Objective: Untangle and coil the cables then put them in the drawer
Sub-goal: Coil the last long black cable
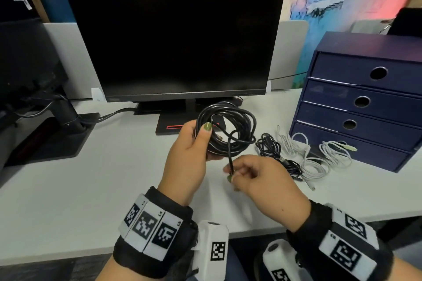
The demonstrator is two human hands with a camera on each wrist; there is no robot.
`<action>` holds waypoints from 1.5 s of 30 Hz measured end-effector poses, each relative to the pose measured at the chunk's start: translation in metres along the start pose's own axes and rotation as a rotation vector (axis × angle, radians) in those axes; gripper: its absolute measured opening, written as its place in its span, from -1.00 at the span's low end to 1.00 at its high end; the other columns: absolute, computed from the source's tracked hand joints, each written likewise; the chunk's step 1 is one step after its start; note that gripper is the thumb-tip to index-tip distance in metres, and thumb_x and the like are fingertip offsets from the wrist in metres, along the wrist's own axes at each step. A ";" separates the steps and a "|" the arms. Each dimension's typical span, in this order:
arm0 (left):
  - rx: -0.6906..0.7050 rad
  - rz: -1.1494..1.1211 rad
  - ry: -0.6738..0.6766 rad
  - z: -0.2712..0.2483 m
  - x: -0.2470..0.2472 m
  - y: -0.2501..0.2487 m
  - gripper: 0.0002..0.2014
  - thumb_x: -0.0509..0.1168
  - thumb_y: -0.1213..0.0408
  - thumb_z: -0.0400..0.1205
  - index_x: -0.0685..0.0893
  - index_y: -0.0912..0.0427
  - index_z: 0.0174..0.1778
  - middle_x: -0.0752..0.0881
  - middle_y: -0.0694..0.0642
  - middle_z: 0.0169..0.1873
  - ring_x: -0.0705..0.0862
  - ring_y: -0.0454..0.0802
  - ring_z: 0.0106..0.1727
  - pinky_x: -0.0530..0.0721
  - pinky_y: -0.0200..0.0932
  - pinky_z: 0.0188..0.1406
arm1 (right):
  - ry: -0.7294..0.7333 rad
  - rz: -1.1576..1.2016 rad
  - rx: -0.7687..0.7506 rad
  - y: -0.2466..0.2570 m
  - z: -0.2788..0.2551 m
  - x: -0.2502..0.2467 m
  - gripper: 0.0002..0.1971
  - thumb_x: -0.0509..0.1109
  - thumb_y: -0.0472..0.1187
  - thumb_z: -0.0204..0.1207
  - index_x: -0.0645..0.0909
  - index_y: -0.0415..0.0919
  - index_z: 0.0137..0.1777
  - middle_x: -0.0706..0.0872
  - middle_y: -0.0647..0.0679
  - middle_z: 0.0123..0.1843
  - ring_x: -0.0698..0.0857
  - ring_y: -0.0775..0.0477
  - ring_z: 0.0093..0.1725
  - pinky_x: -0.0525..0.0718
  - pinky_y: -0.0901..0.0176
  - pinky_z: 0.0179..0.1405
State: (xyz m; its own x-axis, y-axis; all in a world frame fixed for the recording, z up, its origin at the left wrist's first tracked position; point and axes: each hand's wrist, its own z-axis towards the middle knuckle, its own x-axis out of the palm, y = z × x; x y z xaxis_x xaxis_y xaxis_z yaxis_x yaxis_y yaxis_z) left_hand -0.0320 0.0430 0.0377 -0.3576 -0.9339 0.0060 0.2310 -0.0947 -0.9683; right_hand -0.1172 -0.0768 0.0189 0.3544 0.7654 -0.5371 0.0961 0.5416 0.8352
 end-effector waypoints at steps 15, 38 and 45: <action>0.128 0.192 -0.048 -0.008 0.011 -0.001 -0.77 0.12 -0.04 0.68 0.65 -0.08 0.03 0.68 -0.06 -0.04 0.70 -0.09 0.00 0.72 0.04 0.06 | -0.067 0.804 0.051 0.013 0.007 0.006 -0.78 0.48 -0.33 0.44 0.75 -0.14 0.08 0.83 -0.08 0.03 0.75 0.00 0.03 0.58 0.05 -0.01; -0.009 -0.034 -0.067 -0.005 0.007 -0.007 -0.89 0.36 0.30 0.58 0.80 0.12 -0.17 0.78 0.07 -0.30 0.77 0.12 -0.17 0.79 0.18 -0.12 | -0.092 0.599 -0.075 0.005 0.016 -0.002 -0.73 0.39 -0.18 0.26 0.70 -0.32 -0.09 0.63 -0.18 -0.33 0.51 -0.02 -0.41 0.51 0.04 -0.30; -0.004 0.104 0.113 -0.002 -0.001 -0.004 -0.86 0.34 0.14 0.62 0.81 0.01 -0.09 0.83 0.01 -0.23 0.80 -0.06 -0.14 0.79 -0.06 -0.11 | -0.051 0.731 -0.062 -0.004 0.018 -0.009 -0.88 0.39 -0.32 0.22 0.68 -0.27 -0.25 0.62 -0.17 -0.31 0.51 -0.01 -0.36 0.46 0.12 -0.37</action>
State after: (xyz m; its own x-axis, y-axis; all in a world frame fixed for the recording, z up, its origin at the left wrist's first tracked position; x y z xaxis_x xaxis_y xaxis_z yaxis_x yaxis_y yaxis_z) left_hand -0.0348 0.0447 0.0409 -0.4319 -0.8936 -0.1222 0.2686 0.0020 -0.9632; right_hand -0.1039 -0.0920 0.0225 0.3503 0.9225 0.1621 -0.2339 -0.0815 0.9688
